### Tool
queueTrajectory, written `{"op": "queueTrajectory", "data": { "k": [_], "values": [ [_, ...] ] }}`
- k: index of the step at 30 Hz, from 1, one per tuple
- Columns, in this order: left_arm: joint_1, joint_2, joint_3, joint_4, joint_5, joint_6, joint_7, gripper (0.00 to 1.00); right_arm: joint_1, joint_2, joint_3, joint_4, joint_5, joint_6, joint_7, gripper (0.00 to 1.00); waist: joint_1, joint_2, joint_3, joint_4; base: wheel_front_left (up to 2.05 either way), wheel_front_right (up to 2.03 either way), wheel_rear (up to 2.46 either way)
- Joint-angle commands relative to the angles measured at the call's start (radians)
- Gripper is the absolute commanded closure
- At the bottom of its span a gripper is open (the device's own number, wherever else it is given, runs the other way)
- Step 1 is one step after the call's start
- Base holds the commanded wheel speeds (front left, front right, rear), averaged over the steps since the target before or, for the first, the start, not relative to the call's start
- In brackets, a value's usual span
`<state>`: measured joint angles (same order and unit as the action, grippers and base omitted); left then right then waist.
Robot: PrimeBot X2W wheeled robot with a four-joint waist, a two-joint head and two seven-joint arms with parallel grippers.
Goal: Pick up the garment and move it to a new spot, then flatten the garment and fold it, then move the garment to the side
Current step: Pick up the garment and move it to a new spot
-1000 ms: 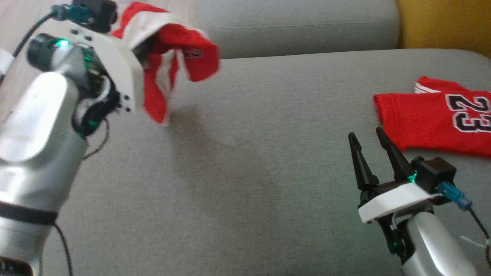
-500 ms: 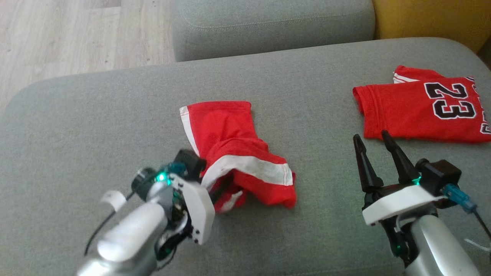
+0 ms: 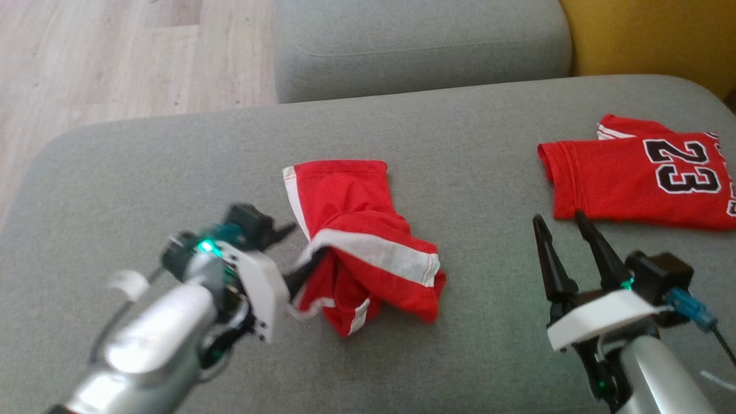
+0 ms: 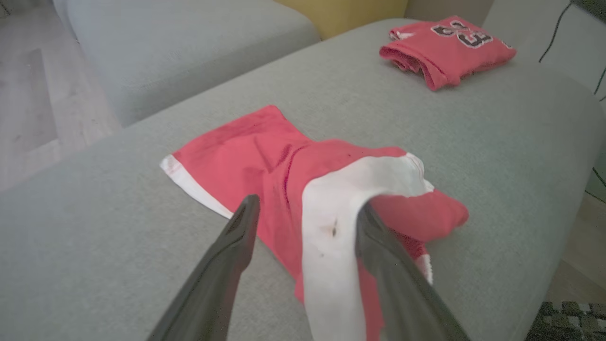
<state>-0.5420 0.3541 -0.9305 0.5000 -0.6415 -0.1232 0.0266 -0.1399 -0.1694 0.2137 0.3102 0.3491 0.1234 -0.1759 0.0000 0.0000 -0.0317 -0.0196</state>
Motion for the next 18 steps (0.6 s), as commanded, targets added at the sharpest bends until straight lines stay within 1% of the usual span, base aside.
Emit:
{"op": "queueTrajectory", "data": {
  "k": [1,4,7,9,12,16,18],
  "values": [
    [-0.07,0.051,0.059,-0.053,-0.011,0.003,0.006,0.0,-0.008,-0.011,0.01,-0.038,0.006,0.007,0.0,0.0,0.0,0.0,-0.005,0.008,0.0,0.0,0.0],
    [-0.066,0.129,0.1,-0.149,-0.028,0.04,0.039,0.0,0.003,-0.01,0.0,-0.046,0.007,0.007,0.004,0.0,0.0,0.0,-0.011,0.018,0.0,0.0,0.0],
    [-0.041,0.193,0.153,-0.251,-0.052,0.102,0.053,0.0,0.01,-0.008,-0.007,-0.053,0.007,0.007,0.007,0.0,0.0,0.0,-0.015,0.025,0.0,0.0,0.0],
    [-0.009,0.224,0.188,-0.314,-0.069,0.148,0.048,0.0,0.013,-0.006,-0.009,-0.058,0.007,0.007,0.007,0.0,0.0,0.0,-0.016,0.026,0.0,0.0,0.0],
    [0.062,0.249,0.246,-0.398,-0.084,0.239,-0.006,0.0,0.019,0.001,-0.017,-0.064,0.007,0.007,0.0,0.0,0.0,0.0,-0.022,0.022,0.0,0.0,0.0],
    [0.193,0.26,0.332,-0.462,-0.09,0.375,-0.141,0.0,0.033,0.014,-0.039,-0.073,0.002,0.007,-0.018,0.0,0.0,0.0,-0.026,0.016,0.0,0.0,0.0],
    [0.268,0.26,0.368,-0.473,-0.092,0.422,-0.217,0.0,0.041,0.02,-0.047,-0.079,0.002,0.007,-0.026,0.0,0.0,0.0,-0.028,0.012,0.0,0.0,0.0]
  ]
}}
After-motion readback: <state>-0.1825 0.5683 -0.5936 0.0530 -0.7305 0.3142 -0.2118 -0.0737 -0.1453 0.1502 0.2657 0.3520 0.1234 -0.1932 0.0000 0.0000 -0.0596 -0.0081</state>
